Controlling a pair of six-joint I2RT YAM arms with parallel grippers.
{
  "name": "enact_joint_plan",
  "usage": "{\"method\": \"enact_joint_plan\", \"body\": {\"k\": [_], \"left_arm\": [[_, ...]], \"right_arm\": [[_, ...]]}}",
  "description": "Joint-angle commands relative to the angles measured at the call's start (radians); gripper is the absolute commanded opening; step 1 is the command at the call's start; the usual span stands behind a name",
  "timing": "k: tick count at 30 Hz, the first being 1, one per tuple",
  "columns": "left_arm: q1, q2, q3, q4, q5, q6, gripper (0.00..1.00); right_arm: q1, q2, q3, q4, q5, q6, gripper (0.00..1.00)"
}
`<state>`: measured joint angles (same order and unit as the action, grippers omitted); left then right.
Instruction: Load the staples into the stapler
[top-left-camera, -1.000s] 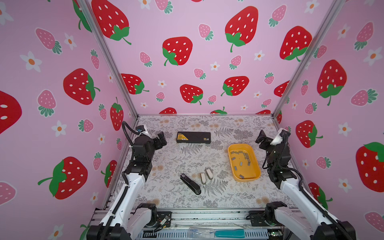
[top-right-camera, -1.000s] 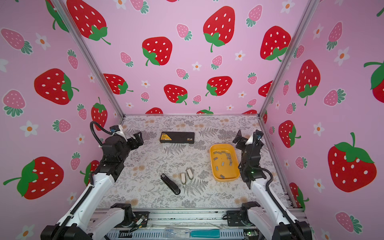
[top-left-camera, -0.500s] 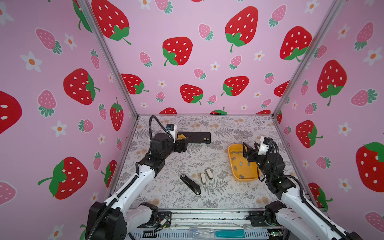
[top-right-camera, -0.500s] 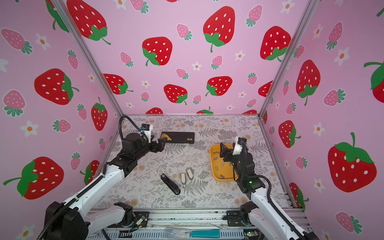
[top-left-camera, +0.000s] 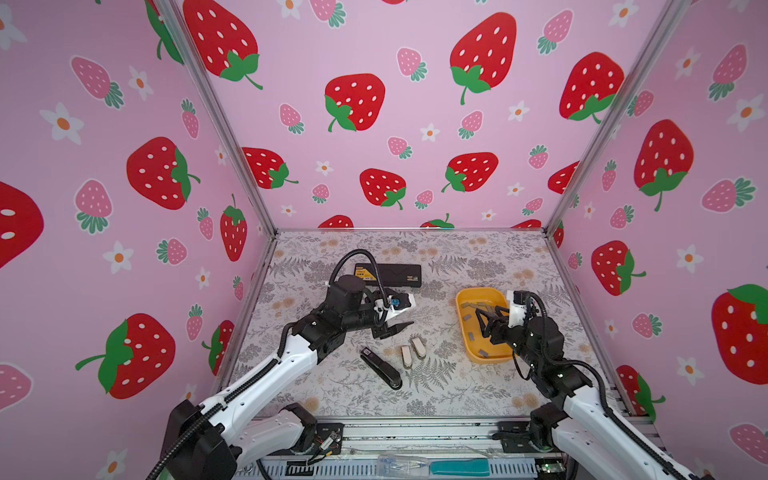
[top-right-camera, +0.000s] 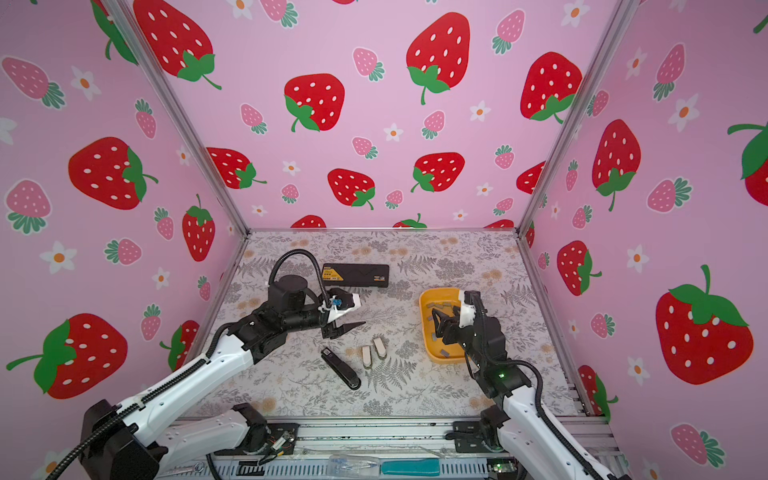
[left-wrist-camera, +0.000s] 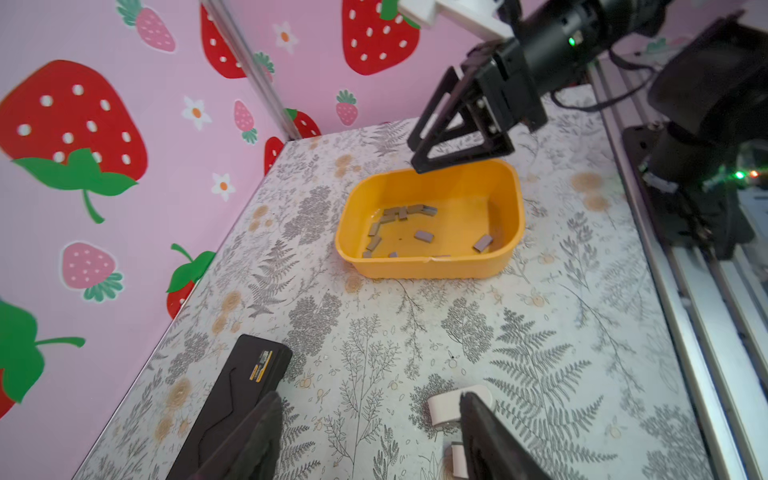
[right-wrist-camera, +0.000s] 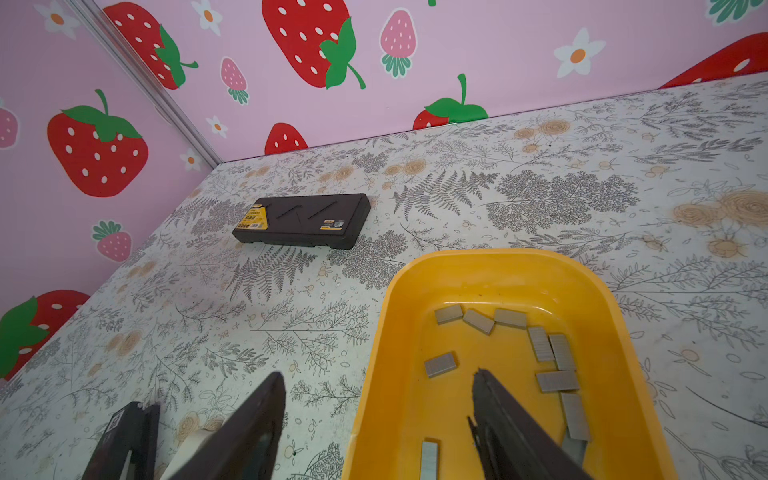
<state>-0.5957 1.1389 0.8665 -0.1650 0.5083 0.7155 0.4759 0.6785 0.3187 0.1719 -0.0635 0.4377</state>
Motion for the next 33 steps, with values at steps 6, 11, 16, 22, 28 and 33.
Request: {"method": "enact_joint_plan", "body": {"k": [6, 11, 16, 22, 28, 33], "left_arm": [[-0.051, 0.182, 0.169, -0.309, 0.065, 0.422, 0.59], [-0.102, 0.260, 0.208, -0.357, 0.033, 0.522, 0.58], [-0.170, 0.325, 0.187, -0.337, -0.090, 0.585, 0.54], [-0.220, 0.418, 0.241, -0.362, -0.157, 0.605, 0.54], [-0.271, 0.511, 0.289, -0.401, -0.272, 0.605, 0.57], [-0.273, 0.570, 0.337, -0.440, -0.312, 0.601, 0.59]], "right_arm": [[0.004, -0.009, -0.005, 0.056, 0.054, -0.064, 0.72], [0.004, -0.038, -0.032, 0.100, 0.145, -0.075, 0.75], [0.004, -0.087, -0.058, 0.139, 0.215, -0.091, 0.77], [0.005, -0.154, -0.069, 0.169, 0.145, -0.103, 0.78], [0.003, -0.224, -0.115, 0.193, 0.186, -0.099, 0.81], [0.004, -0.250, -0.141, 0.204, 0.196, -0.100, 0.84]]}}
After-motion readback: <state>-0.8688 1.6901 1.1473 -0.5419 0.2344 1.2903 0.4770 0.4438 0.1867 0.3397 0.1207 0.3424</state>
